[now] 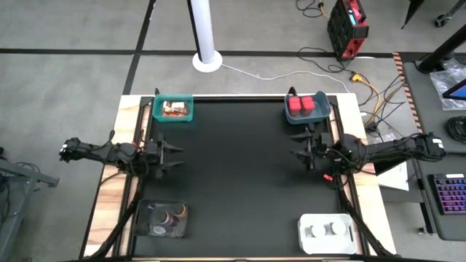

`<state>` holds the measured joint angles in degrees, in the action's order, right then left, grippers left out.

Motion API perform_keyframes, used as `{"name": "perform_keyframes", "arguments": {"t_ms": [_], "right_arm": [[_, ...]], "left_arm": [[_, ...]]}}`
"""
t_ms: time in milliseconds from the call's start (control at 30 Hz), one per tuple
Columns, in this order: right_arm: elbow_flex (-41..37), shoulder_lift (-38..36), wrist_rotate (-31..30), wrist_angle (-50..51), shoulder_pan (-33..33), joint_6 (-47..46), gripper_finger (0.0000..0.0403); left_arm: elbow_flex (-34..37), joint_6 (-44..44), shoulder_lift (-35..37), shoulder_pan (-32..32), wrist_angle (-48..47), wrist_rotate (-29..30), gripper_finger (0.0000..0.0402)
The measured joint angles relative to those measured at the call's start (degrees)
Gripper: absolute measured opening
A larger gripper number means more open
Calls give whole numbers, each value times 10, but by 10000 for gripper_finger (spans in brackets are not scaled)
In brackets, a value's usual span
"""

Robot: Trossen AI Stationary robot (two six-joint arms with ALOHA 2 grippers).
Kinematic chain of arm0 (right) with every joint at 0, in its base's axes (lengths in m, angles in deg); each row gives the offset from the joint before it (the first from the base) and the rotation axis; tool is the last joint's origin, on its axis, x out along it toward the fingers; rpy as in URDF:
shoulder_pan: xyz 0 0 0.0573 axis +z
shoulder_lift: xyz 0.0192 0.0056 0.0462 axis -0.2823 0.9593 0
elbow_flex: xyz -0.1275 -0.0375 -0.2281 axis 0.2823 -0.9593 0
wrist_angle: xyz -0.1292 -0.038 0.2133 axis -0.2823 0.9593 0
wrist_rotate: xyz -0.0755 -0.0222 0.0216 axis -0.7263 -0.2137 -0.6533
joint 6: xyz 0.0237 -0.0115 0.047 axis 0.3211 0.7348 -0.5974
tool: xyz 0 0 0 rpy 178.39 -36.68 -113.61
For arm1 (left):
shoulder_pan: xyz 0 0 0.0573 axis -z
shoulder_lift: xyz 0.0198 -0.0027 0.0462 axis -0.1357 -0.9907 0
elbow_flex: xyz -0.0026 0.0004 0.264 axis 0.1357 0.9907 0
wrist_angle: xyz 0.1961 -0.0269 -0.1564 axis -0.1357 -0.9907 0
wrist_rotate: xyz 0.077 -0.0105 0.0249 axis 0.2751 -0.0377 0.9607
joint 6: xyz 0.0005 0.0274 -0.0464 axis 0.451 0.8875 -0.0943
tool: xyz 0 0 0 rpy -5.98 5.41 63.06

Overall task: Sort spices by type
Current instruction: Return to Home Position

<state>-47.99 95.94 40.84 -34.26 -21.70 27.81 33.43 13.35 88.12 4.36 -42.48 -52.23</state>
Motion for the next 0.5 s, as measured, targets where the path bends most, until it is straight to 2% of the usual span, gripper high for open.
{"name": "perform_keyframes", "arguments": {"t_ms": [133, 233, 333, 500], "right_arm": [[0, -5, -6, 33, 5, 24, 247], [0, -49, -12, 88, 9, 30, 253], [0, -120, -23, 206, 4, -22, 258], [-1, -232, -18, 392, 15, -22, 265]], "left_arm": [[0, 0, 0, 0, 0, 0, 233], [0, 0, 0, 0, 0, 0, 233], [0, 0, -1, 0, 1, 0, 233], [0, 0, -4, 0, 1, 0, 233]]}}
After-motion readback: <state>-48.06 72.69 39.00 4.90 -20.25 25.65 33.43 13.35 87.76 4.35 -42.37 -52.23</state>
